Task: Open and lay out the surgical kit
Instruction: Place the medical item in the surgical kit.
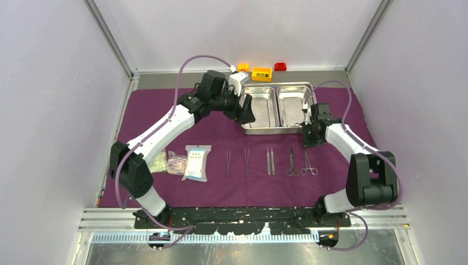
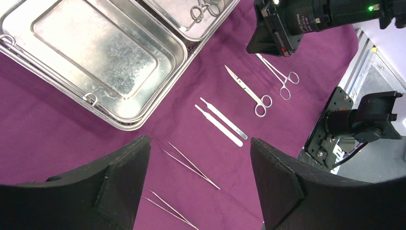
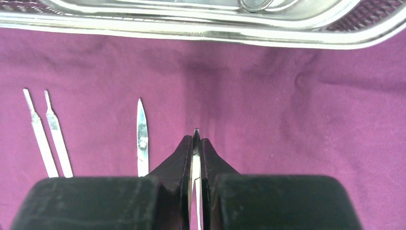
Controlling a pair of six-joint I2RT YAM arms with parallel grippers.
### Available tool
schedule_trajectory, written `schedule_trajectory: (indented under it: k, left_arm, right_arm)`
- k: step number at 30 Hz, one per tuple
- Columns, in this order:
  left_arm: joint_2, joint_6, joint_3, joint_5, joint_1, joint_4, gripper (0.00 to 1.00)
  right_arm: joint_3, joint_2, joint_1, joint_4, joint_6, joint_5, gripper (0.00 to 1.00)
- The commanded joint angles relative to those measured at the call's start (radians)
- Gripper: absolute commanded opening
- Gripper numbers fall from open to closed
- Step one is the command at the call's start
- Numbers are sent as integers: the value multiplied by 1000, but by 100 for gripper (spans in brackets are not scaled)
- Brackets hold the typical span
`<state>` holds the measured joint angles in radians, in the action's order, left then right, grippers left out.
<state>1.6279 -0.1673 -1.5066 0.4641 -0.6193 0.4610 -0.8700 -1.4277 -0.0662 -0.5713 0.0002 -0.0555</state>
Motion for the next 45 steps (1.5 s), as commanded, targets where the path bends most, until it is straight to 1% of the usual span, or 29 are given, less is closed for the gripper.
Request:
schedule_trajectory:
  k: [1,10,36,38,45]
  left_arm:
    - [-41,13,5,1,6,-38,78]
    - [-46,14,17,2,7,-43,78]
    - [-39,-3,14,16,5,-59,78]
    - [-40,-4,16,17,6,-61,78]
    - [-41,-5,14,19,6,-61,78]
  right_arm:
    - [-2,-38,-6,80,-20,17,0]
    - [-5,-91,-6,116,-7,31,0]
    - [-40,-164,-11,95,-15,52,0]
    - [-45,-175,-11,93,-14,86,0]
    - [-52,-186,-16,87,-12,96,0]
